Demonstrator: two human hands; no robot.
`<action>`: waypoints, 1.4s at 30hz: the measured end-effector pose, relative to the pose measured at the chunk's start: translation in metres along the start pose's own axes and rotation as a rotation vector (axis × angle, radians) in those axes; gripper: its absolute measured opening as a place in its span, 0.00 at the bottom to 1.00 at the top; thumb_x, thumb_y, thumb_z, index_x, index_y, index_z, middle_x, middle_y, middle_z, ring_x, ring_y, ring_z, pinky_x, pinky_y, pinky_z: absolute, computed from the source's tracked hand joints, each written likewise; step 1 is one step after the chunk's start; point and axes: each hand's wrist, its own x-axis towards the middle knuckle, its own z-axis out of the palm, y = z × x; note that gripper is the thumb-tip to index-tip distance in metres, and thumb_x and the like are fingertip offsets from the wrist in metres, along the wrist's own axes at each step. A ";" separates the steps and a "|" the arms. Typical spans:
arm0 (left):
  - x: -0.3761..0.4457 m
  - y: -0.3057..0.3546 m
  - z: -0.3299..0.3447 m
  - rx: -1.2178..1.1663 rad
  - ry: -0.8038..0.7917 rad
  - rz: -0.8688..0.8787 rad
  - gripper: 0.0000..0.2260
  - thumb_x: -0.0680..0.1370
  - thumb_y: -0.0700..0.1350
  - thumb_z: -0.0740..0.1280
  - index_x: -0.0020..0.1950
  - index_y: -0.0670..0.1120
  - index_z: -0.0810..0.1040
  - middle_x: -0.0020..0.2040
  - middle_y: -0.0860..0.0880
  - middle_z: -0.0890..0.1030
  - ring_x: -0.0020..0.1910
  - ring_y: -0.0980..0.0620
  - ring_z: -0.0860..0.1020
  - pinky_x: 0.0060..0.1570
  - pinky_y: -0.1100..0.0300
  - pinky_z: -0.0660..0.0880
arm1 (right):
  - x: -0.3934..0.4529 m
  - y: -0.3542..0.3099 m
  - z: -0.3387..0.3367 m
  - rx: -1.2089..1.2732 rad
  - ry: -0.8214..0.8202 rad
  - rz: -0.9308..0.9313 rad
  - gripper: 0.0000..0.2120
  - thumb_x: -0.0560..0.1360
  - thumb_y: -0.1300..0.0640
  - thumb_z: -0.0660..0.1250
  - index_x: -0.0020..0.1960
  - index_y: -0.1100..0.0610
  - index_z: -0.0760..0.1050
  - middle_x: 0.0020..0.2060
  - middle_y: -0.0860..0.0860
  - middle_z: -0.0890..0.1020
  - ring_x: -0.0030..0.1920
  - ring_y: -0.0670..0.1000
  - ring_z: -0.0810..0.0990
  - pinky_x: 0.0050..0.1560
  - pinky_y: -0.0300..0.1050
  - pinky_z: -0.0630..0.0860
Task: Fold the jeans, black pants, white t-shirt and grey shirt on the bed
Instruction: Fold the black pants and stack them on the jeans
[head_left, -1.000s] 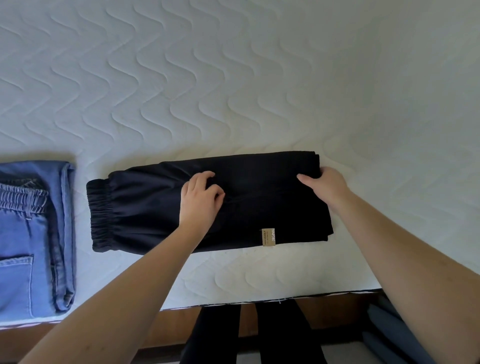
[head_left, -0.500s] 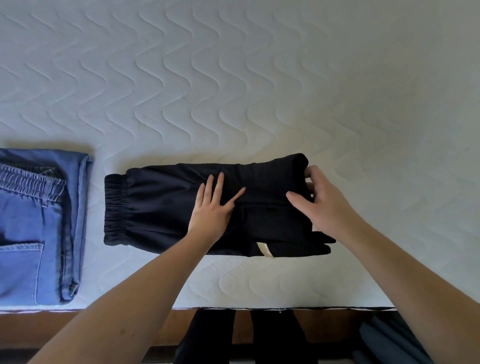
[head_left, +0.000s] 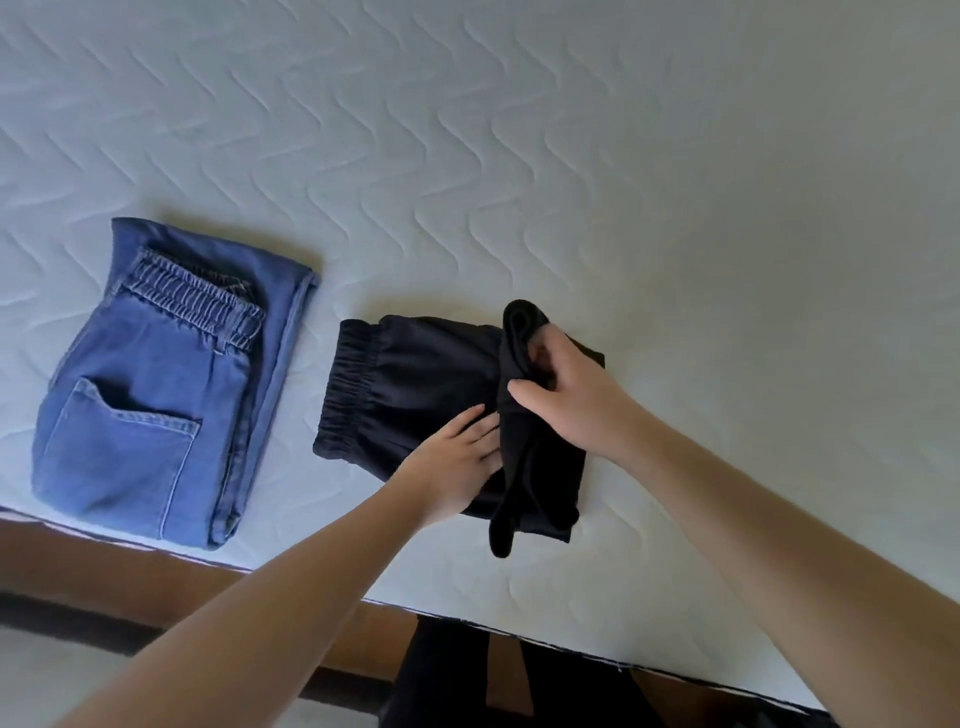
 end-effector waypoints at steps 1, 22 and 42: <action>-0.013 -0.008 -0.005 -0.070 0.081 -0.036 0.22 0.74 0.44 0.67 0.68 0.46 0.75 0.70 0.46 0.74 0.73 0.45 0.68 0.73 0.46 0.62 | 0.006 -0.003 0.007 -0.003 -0.009 -0.007 0.08 0.74 0.51 0.66 0.49 0.46 0.68 0.41 0.42 0.78 0.39 0.36 0.76 0.39 0.27 0.69; -0.089 -0.103 -0.028 -0.936 0.344 -1.269 0.16 0.79 0.60 0.59 0.54 0.50 0.78 0.42 0.59 0.79 0.43 0.58 0.78 0.39 0.67 0.69 | 0.071 -0.032 0.097 0.188 -0.011 0.030 0.08 0.79 0.56 0.62 0.53 0.48 0.78 0.45 0.45 0.85 0.46 0.43 0.84 0.51 0.39 0.77; -0.084 -0.093 -0.023 -0.866 -0.020 -0.806 0.51 0.69 0.36 0.75 0.78 0.58 0.45 0.62 0.53 0.68 0.53 0.50 0.73 0.53 0.56 0.73 | 0.059 0.053 0.045 -0.694 0.168 0.005 0.30 0.74 0.45 0.69 0.73 0.48 0.65 0.69 0.48 0.70 0.71 0.54 0.63 0.70 0.51 0.55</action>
